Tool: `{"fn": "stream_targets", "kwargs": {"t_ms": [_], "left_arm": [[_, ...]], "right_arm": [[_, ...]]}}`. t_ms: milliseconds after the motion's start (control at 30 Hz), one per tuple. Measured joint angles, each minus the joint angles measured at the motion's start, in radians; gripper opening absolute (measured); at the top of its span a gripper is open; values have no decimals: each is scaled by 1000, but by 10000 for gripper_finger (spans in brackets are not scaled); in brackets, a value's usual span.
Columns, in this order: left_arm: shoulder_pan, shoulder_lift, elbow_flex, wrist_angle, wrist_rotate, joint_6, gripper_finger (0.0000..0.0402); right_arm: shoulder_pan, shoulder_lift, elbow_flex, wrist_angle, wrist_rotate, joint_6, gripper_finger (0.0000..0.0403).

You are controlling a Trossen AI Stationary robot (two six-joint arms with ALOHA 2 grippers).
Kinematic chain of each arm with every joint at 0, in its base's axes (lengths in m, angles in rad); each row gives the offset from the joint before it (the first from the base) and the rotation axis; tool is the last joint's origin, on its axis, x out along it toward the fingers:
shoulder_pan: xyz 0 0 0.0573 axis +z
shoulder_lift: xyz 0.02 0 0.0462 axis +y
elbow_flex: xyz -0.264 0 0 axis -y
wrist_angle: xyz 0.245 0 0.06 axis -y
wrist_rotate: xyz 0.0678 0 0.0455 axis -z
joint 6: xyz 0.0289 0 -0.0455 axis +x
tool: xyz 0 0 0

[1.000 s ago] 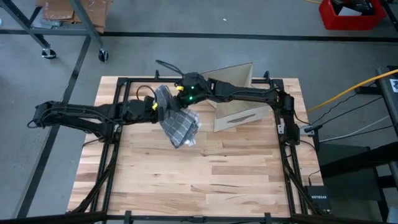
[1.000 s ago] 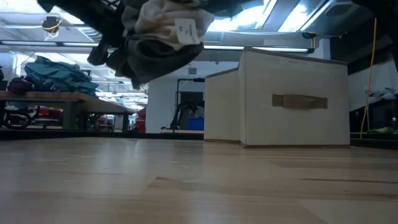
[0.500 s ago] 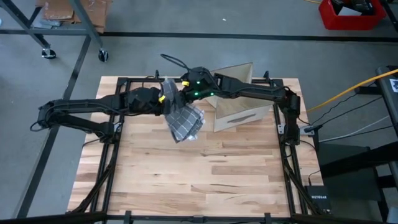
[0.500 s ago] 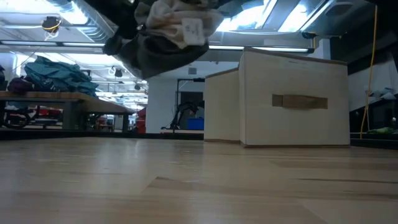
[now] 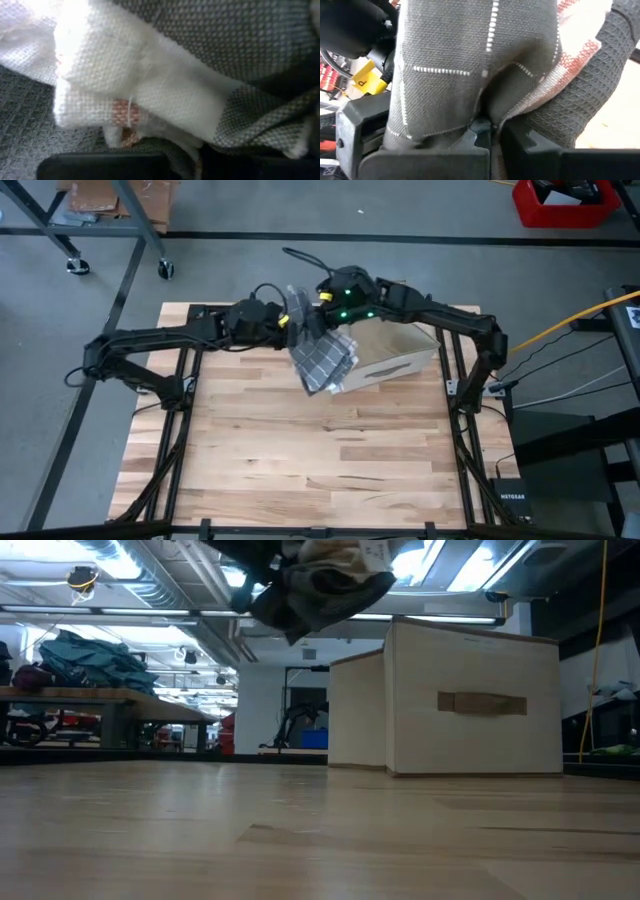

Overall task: Fold towel
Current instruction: Put the stacked kitchen towels into the organizer

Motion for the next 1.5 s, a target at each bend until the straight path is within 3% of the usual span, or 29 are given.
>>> {"fn": "stream_targets", "kwargs": {"t_ms": [767, 1500], "left_arm": [[98, 388, 487, 3, 204, 41, 21], [217, 665, 737, 94, 306, 26, 21]], "right_arm": [[-169, -209, -2, -282, 15, -109, 21], [-417, -219, -4, -428, -17, -222, 20]]}}
